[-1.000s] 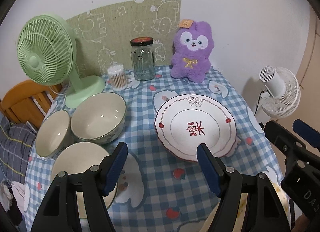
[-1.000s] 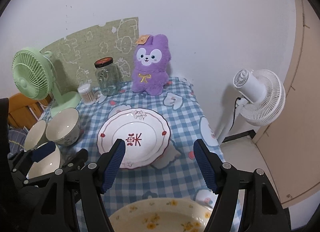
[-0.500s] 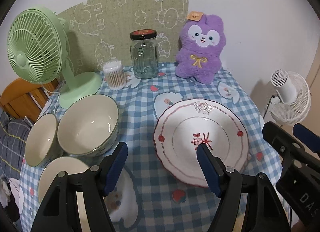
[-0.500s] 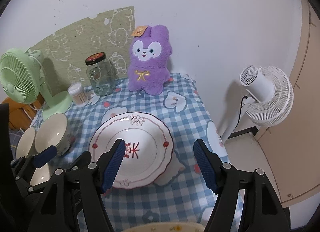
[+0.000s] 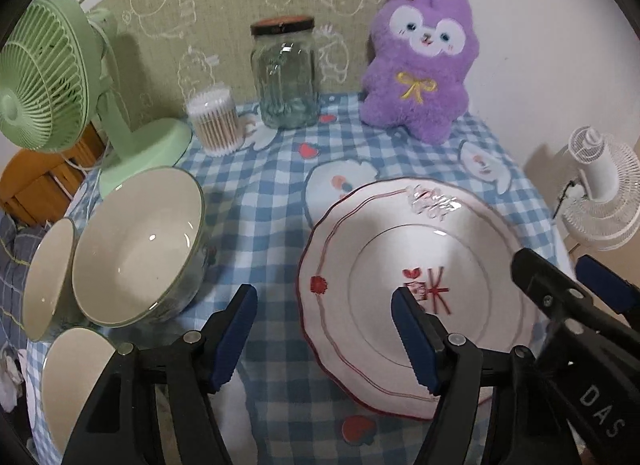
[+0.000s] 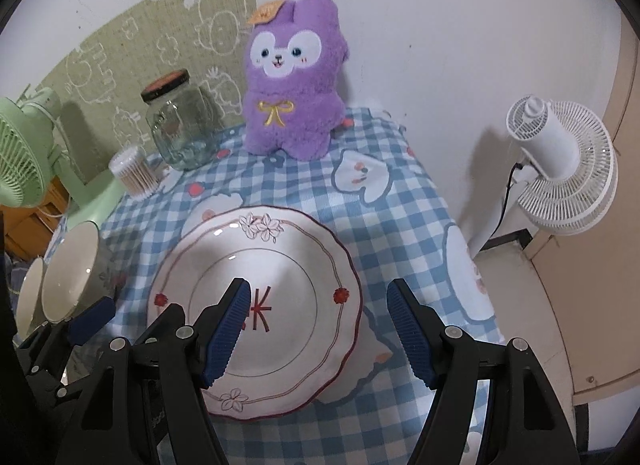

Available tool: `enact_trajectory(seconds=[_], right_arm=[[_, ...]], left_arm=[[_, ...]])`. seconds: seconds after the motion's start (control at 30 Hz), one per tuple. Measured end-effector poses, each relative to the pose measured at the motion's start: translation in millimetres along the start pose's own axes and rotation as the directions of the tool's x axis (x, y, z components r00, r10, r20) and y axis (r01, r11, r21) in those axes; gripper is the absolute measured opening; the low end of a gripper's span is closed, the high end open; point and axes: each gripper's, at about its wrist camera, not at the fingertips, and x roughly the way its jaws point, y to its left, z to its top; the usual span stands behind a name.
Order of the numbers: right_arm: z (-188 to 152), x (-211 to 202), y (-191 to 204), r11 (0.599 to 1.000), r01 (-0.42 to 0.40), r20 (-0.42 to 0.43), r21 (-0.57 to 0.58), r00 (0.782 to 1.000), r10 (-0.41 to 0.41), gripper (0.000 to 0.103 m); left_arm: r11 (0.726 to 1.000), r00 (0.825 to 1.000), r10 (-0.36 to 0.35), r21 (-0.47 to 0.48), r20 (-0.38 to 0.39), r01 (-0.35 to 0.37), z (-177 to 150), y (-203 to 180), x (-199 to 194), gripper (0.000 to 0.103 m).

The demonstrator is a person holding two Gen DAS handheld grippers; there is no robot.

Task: Organize plates and bowls
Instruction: 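Grasp the red-rimmed plate's rim with both tools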

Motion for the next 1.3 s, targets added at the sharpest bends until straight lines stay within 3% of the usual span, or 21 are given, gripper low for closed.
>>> enact_trajectory(seconds=[0.4,0.57,0.73,0.97,1.3], right_arm=[[-4.2,32.1,-3.4,1.000,0.028,-0.085,0.003,0.996,-0.027,0.073],[-3.9,42.1,-4.3,0.999,0.038,-0.111,-0.001,0.993,-0.038,0.065],[-2.7,51.7,-8.9,0.999,0.030,-0.138,0.028,0.990,-0.025,0.062],[-2.4,62.6,-8.4,0.999,0.038,-0.166,0.027,0.986,-0.033,0.048],[-2.7,68.2,-5.9,0.999,0.048,-0.168,0.023,0.985,-0.044,0.045]], left_arm=[[0.999,0.996,-0.041,-0.012,-0.074,0.040,-3.6,-3.6,28.0,0.058],[0.999,0.994,-0.051,-0.009,-0.093,0.050,-3.9,-5.7,36.5,0.050],[0.999,0.996,-0.045,-0.004,-0.079,0.045,-1.2,-7.0,37.8,0.050],[0.998,0.995,-0.060,-0.031,-0.080,0.057,3.6,-3.2,42.1,0.049],[0.999,0.998,-0.032,0.002,-0.054,0.032,5.4,-6.8,44.3,0.049]])
